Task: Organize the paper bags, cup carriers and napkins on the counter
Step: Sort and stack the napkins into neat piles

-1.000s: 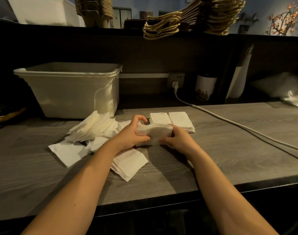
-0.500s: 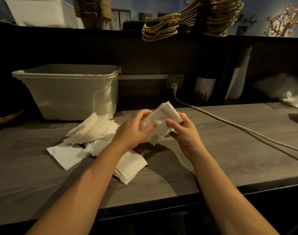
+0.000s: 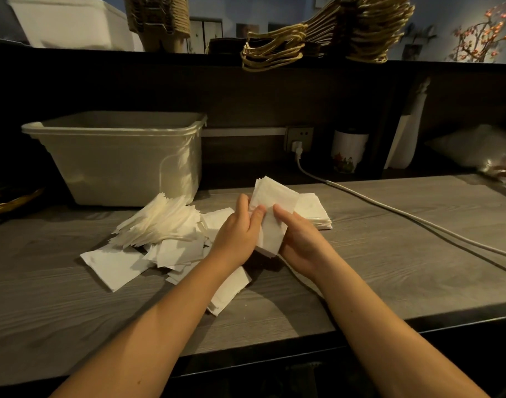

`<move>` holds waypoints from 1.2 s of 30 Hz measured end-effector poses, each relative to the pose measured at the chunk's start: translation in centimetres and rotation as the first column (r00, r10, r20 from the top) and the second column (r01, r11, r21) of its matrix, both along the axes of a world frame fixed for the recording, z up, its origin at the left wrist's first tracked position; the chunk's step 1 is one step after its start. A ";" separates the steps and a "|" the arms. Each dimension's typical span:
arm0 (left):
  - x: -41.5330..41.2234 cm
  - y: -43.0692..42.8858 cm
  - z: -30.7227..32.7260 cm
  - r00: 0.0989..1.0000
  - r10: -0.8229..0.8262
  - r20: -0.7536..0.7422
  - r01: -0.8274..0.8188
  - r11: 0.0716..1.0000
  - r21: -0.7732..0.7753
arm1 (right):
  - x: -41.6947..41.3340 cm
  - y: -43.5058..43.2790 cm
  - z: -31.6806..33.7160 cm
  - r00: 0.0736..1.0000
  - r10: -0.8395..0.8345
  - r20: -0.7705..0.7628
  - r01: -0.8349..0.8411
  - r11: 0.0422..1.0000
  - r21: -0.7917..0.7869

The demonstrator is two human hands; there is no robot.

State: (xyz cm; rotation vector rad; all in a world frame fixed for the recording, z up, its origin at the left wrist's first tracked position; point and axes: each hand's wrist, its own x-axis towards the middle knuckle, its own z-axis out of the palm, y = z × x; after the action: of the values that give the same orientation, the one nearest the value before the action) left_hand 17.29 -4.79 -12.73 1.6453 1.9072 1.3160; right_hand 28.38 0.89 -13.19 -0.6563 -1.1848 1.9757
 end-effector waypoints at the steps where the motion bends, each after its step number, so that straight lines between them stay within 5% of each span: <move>1: 0.0 0.1 -0.1 1.000 0.004 0.016 -0.004 1.000 0.001 | -0.1 0.0 -0.1 1.000 -0.013 0.013 0.013 1.000 -0.001; 8: 0.5 0.4 -1.1 0.994 -0.103 0.048 0.108 0.985 -0.135 | -0.4 0.3 -0.4 0.965 -0.244 0.094 0.222 0.956 0.193; 11: 0.0 0.5 -1.0 0.993 -0.107 0.042 0.112 0.983 -0.142 | 0.2 1.5 0.2 0.943 -0.311 0.119 0.292 0.944 0.157; 16: -2.1 0.7 -0.5 0.944 0.097 -0.315 -0.094 0.995 0.026 | 2.6 5.9 1.6 0.875 -0.420 0.242 0.392 0.907 0.156; 19: -3.3 0.9 -0.9 0.872 0.170 -0.458 -0.226 0.972 -0.070 | 4.4 8.2 1.6 0.822 -0.440 0.362 0.358 0.893 0.273; 24: -4.1 0.5 -1.0 0.817 0.154 -0.556 -0.310 0.930 -0.198 | 6.4 11.1 1.2 0.634 -0.514 0.578 0.296 0.852 0.432; 30: -5.1 0.5 -1.0 0.815 0.126 -0.566 -0.328 0.905 -0.271 | 7.5 14.1 2.3 0.372 -0.433 0.821 0.173 0.901 0.397; 36: -5.8 0.3 -1.0 0.811 0.105 -0.575 -0.338 0.887 -0.315 | 6.0 15.6 3.0 0.112 -0.439 0.891 -0.006 0.897 0.443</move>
State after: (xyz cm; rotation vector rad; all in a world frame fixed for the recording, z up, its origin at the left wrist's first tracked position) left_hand 11.52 -4.46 -13.75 1.7173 2.5573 0.4504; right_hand 34.38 16.47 -10.22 -2.0122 -1.9374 0.7538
